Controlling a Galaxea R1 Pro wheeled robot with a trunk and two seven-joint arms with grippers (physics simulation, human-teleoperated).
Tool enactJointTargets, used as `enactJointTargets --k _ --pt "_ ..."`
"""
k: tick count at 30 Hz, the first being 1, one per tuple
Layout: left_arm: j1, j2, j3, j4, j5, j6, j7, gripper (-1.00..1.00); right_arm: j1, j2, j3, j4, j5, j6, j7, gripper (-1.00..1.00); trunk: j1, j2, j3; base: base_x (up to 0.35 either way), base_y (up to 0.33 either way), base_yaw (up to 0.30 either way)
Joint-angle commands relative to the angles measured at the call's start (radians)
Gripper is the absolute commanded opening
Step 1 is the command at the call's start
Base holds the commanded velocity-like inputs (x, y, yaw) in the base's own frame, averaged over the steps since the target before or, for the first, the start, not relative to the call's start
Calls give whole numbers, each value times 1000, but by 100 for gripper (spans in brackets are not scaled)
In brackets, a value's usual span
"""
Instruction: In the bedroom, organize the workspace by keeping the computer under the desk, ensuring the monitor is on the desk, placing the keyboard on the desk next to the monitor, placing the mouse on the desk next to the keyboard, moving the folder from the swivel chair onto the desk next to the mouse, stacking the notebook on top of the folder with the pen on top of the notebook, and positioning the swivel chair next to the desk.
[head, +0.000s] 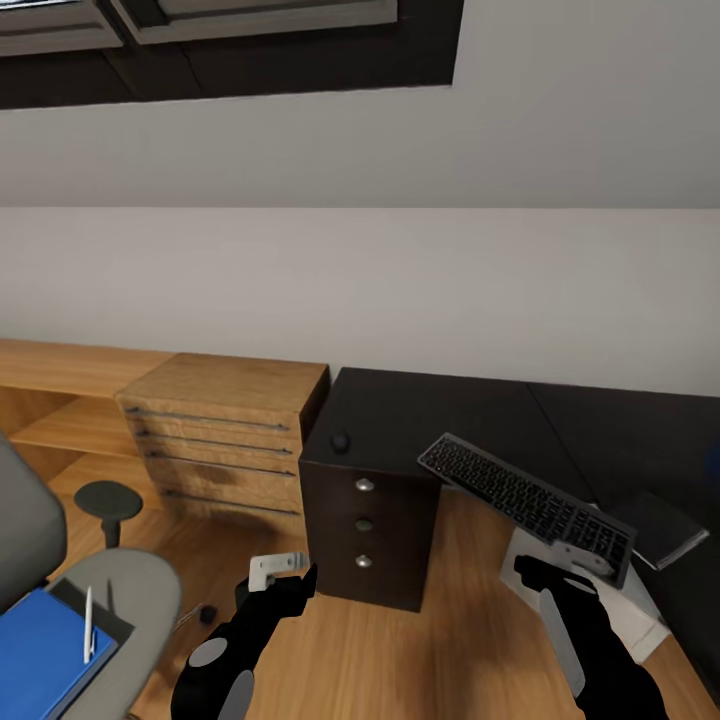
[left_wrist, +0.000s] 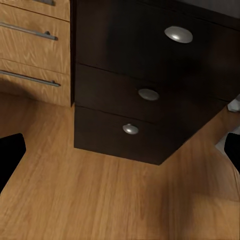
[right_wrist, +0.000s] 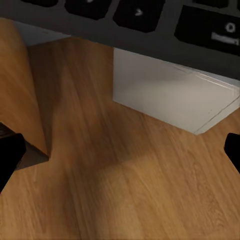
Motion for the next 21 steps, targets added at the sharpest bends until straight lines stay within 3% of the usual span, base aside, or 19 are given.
enactJointTargets --k 1,16,21 --pt "-1 0 -2 -1 11 3 8 100 0 0 1 -1 -10 3 -7 100 0 -1 -1 158 5 0" --pt "-1 0 -2 0 11 3 5 100 0 0 1 -2 -10 3 -7 100 0 -1 -1 222 1 0" --pt "-1 0 -2 0 11 3 5 100 0 0 2 -3 -10 3 -7 100 0 -1 -1 76 0 0"
